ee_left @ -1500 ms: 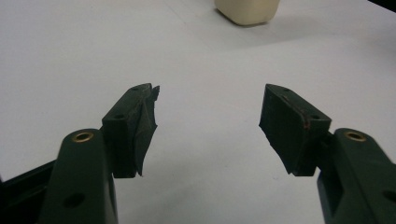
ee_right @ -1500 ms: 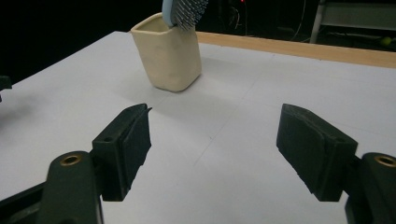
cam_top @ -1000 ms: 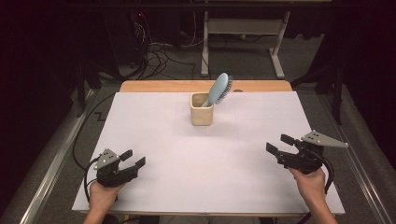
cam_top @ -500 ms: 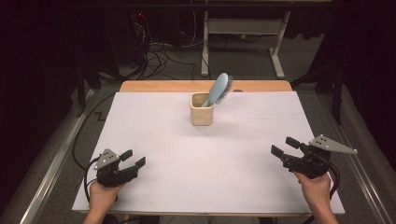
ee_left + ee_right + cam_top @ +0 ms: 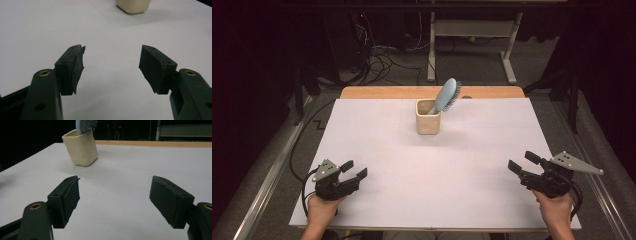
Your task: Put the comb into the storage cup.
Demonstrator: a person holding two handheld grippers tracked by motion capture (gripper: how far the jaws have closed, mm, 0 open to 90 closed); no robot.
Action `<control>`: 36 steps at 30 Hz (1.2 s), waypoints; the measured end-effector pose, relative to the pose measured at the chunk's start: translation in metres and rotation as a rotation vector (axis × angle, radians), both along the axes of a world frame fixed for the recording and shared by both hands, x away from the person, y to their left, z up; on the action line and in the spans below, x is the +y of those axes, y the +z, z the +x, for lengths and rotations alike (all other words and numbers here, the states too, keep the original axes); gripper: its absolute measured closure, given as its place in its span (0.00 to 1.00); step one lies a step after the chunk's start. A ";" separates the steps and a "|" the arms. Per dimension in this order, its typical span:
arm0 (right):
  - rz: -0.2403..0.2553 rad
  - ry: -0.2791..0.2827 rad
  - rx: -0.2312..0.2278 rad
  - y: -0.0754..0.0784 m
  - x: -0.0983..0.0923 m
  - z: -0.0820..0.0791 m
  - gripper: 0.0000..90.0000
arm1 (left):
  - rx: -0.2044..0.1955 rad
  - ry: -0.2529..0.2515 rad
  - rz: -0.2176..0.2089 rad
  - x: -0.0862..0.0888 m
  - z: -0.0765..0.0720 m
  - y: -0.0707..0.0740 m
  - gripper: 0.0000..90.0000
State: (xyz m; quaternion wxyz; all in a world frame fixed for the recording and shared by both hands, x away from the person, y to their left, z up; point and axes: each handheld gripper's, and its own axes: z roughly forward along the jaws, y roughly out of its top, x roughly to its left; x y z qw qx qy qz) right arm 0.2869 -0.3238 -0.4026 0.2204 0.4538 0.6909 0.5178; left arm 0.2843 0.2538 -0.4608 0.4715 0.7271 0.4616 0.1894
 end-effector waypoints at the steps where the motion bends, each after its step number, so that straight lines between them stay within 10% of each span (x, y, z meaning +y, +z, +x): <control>1: -0.001 0.000 0.000 0.000 0.000 0.000 0.27 | -0.001 0.001 0.000 0.000 0.000 0.000 0.40; 36: 0.012 -0.029 0.042 -0.028 -0.013 -0.020 0.28 | 0.000 0.003 -0.035 0.002 -0.001 0.001 0.40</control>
